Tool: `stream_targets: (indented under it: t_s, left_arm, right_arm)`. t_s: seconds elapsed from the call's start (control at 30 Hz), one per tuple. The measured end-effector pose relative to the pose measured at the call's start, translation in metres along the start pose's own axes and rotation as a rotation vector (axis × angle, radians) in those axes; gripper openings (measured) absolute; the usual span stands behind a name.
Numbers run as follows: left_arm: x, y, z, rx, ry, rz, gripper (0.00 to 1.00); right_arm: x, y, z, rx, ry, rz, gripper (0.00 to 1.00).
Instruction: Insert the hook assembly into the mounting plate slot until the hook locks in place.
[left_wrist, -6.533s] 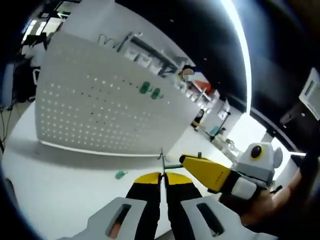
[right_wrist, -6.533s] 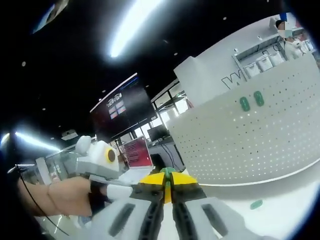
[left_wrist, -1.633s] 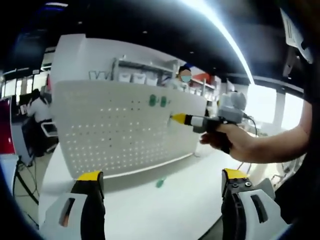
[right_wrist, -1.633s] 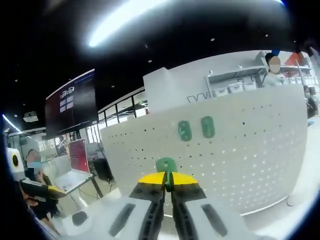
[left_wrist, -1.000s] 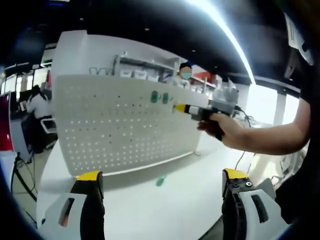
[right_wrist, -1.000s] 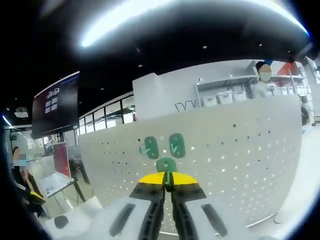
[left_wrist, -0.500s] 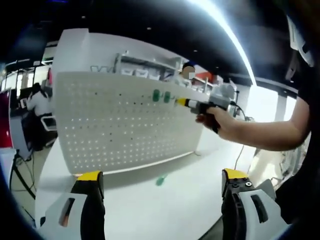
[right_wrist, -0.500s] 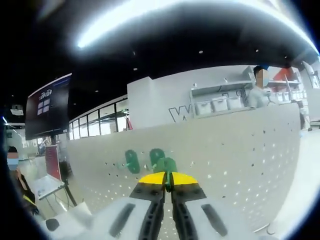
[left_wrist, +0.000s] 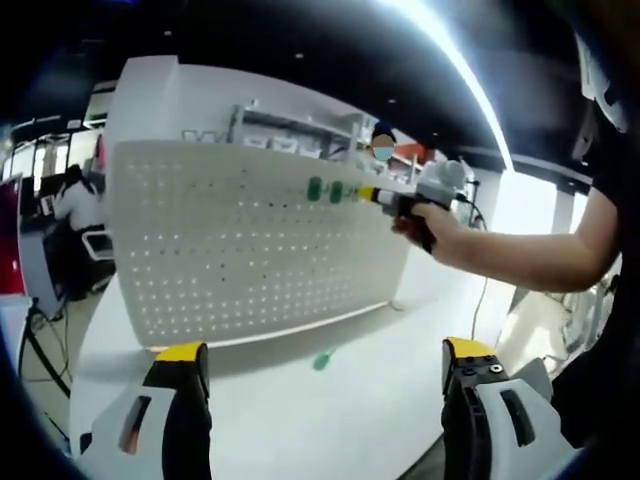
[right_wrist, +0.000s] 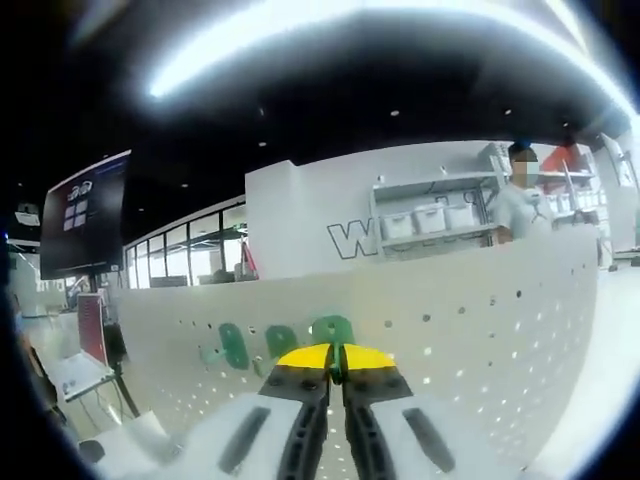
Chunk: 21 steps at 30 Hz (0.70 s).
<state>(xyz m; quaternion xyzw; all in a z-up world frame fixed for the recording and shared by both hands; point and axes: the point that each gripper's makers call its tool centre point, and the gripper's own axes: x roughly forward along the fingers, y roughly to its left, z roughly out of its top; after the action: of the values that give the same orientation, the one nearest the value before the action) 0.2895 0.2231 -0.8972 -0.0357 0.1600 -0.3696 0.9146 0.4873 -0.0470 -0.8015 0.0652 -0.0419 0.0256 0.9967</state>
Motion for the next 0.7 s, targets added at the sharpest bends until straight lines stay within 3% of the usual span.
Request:
stream_targets:
  t_s: [0.7]
  left_arm:
    - [-0.003, 0.003, 0.004, -0.001, -0.005, 0.015, 0.96]
  right_arm:
    - [0.007, -0.01, -0.005, 0.022, -0.01, -0.053, 0.01]
